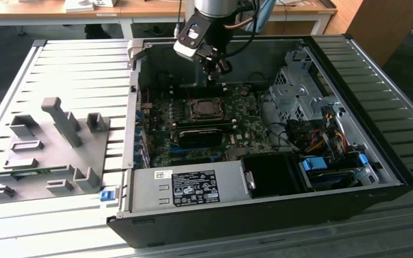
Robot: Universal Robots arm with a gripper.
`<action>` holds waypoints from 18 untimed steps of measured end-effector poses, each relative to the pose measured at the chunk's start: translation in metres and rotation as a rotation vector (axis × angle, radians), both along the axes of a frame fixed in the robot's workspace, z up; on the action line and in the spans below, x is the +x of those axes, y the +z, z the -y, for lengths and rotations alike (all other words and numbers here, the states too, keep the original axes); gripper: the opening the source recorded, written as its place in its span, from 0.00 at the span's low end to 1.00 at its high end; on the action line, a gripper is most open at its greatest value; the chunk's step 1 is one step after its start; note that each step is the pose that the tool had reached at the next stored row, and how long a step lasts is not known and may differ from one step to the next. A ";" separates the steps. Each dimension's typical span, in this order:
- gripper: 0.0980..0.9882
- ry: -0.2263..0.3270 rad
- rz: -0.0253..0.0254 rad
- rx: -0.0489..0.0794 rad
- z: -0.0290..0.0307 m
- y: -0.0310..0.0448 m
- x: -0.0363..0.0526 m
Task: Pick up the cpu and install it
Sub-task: 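Install the first cpu locking lever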
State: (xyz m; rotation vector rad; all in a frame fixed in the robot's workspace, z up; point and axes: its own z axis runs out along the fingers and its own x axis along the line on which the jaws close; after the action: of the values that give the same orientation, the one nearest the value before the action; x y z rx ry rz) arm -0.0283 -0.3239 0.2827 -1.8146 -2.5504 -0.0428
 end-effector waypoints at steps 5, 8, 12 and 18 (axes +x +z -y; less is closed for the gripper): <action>0.01 0.055 -0.0001 0.000 0.0001 0.0000 0.0000; 0.01 0.091 0.0000 0.000 0.0001 0.0000 0.0000; 0.01 0.136 0.0000 0.000 0.0001 -0.0001 0.0000; 0.01 0.183 0.0000 0.000 0.0006 -0.0001 0.0000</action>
State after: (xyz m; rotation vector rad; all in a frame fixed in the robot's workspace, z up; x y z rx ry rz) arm -0.0282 -0.3245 0.2826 -1.5726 -2.7035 -0.0409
